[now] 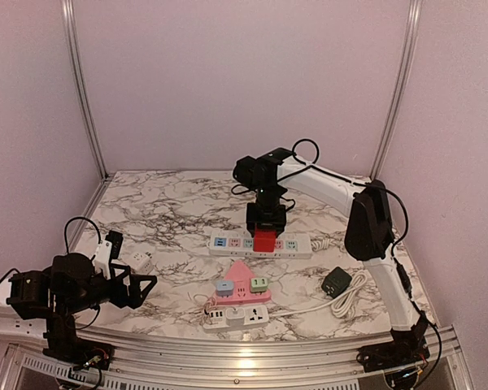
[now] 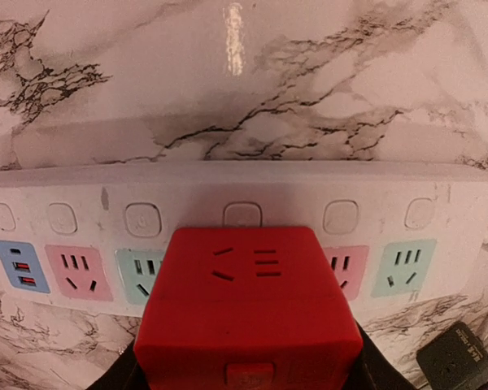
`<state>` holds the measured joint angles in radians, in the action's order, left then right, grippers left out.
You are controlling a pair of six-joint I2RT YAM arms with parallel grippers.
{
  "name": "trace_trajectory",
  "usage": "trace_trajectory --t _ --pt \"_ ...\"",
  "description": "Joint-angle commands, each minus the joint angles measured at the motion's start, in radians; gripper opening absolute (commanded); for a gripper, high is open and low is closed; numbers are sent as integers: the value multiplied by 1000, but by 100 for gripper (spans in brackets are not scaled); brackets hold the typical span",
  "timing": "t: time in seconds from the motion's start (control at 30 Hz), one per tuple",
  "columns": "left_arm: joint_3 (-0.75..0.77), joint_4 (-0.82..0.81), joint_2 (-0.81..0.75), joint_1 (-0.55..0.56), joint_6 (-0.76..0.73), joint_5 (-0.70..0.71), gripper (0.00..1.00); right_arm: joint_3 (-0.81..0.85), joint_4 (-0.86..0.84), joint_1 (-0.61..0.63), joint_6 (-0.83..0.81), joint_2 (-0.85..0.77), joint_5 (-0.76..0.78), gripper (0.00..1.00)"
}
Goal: Insert the plug
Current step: Insert the plug into the socket slot.
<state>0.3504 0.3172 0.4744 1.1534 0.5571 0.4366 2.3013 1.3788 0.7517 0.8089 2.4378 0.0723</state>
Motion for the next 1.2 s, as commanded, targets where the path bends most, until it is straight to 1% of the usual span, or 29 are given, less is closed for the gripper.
trace_trajectory --t 0.0,0.2,0.4,0.57,0.77,0.97,1.17 --pt "-14 -24 -11 5 4 2 99 -109 -7 -41 -20 219 55 0" --pt "-21 -30 -7 5 6 7 99 -104 -6 -74 -43 244 47 0" --pt "-27 -30 -12 5 13 7 99 -69 -5 -76 -55 290 36 0" --pt "-27 -31 -11 6 13 11 99 -43 -6 -76 -52 297 30 0" --pt "-28 -30 -2 5 9 14 99 -90 -7 -63 -30 224 84 0" --pt "-29 -35 6 5 7 16 99 -121 -5 -41 -15 139 138 6" --pt "-31 -42 11 6 7 16 99 -122 -4 -24 -12 103 167 12"
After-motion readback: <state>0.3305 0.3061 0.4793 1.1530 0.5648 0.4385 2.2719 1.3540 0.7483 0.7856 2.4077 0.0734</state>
